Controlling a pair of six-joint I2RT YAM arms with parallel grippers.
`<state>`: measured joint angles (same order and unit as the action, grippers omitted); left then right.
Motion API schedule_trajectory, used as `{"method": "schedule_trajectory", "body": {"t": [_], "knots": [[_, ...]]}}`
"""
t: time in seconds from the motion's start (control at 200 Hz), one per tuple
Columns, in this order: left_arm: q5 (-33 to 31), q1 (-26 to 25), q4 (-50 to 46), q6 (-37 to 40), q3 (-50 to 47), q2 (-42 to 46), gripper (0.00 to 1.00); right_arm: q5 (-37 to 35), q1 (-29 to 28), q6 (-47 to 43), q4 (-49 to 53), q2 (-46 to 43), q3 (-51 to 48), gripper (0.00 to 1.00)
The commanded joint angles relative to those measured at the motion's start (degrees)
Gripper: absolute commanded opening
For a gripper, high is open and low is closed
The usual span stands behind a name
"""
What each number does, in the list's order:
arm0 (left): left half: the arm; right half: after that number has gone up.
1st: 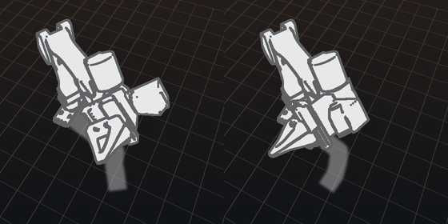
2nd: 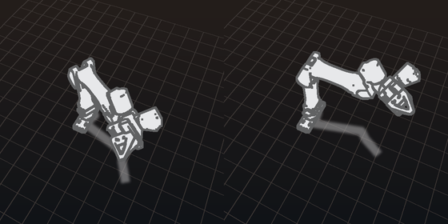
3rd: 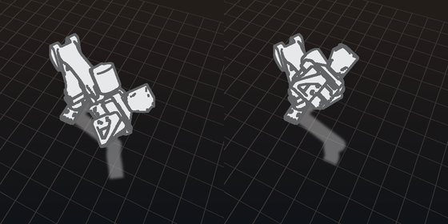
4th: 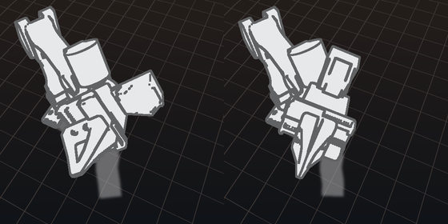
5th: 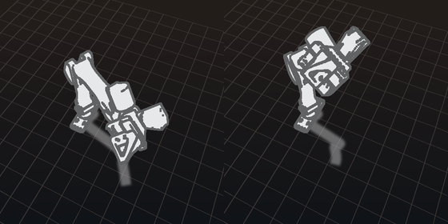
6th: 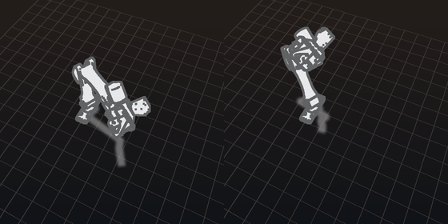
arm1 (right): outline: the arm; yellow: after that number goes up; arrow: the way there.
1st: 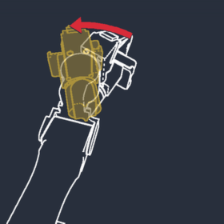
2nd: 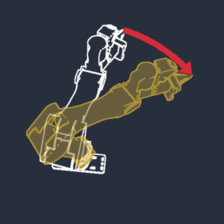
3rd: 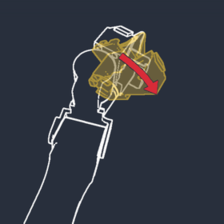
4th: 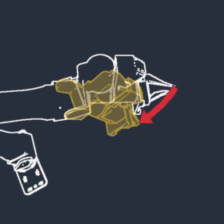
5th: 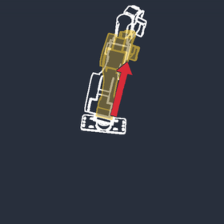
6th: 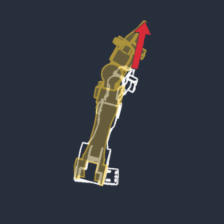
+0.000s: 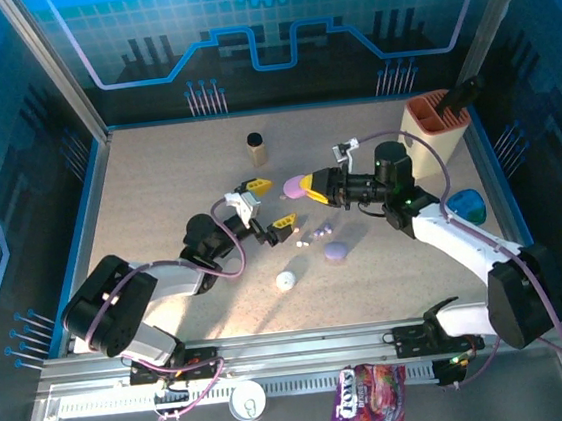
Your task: Insert the wireless bluetooth earbuds into the charging case
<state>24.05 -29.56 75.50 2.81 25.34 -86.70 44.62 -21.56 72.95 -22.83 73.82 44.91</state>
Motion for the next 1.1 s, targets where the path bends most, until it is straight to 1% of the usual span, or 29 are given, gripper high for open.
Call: {"method": "schedule_trajectory", "body": {"t": [0.0, 0.15, 0.25, 0.305, 0.45, 0.515, 0.58, 0.7, 0.805, 0.905, 1.091], "knots": [[5.20, 0.25, 4.84, -1.66, 2.05, -0.69, 0.98, 1.86, 0.73, 10.40, -12.90, 0.21, -3.13, 0.10], [7.75, 0.28, 4.85, -2.49, 3.92, -0.86, 0.96, 2.11, 0.70, 21.70, -31.39, 3.66, -7.36, 0.08], [7.12, 0.21, 4.82, -2.21, 4.34, -1.01, 0.94, 1.82, 0.17, 27.53, -40.30, 5.92, -8.55, 0.07], [7.11, 0.21, 4.83, -2.19, 4.88, -1.32, 0.92, 1.57, -0.06, 29.53, -43.43, 6.91, -8.87, 0.07], [8.67, 0.15, 4.83, -2.88, 6.93, -2.81, 0.85, 1.39, -0.91, 31.83, -47.46, 8.63, -9.55, 0.06], [8.92, 0.12, 4.81, -3.15, 7.59, -3.26, 0.79, 0.98, -1.07, 33.04, -49.88, 9.23, -10.12, 0.06], [8.82, 0.20, 4.83, -2.99, 8.03, -3.64, 0.75, 0.42, -1.11, 33.61, -51.42, 9.43, -10.99, 0.06], [10.06, 0.12, 4.81, -2.96, 9.22, -4.43, 0.71, 0.91, -1.11, 33.56, -52.20, 9.68, -11.80, 0.06], [11.74, 0.15, 4.83, -3.67, 10.38, -5.04, 0.64, 0.58, -1.11, 34.31, -53.80, 10.24, -12.64, 0.06], [12.46, 0.19, 4.78, -3.75, 10.99, -5.79, 0.56, 0.91, -1.33, 34.72, -54.52, 10.48, -12.74, 0.06], [13.90, 0.14, 4.83, -3.86, 12.27, -6.85, 0.50, 1.16, -1.43, 34.19, -54.16, 10.88, -12.83, 0.06]]}}
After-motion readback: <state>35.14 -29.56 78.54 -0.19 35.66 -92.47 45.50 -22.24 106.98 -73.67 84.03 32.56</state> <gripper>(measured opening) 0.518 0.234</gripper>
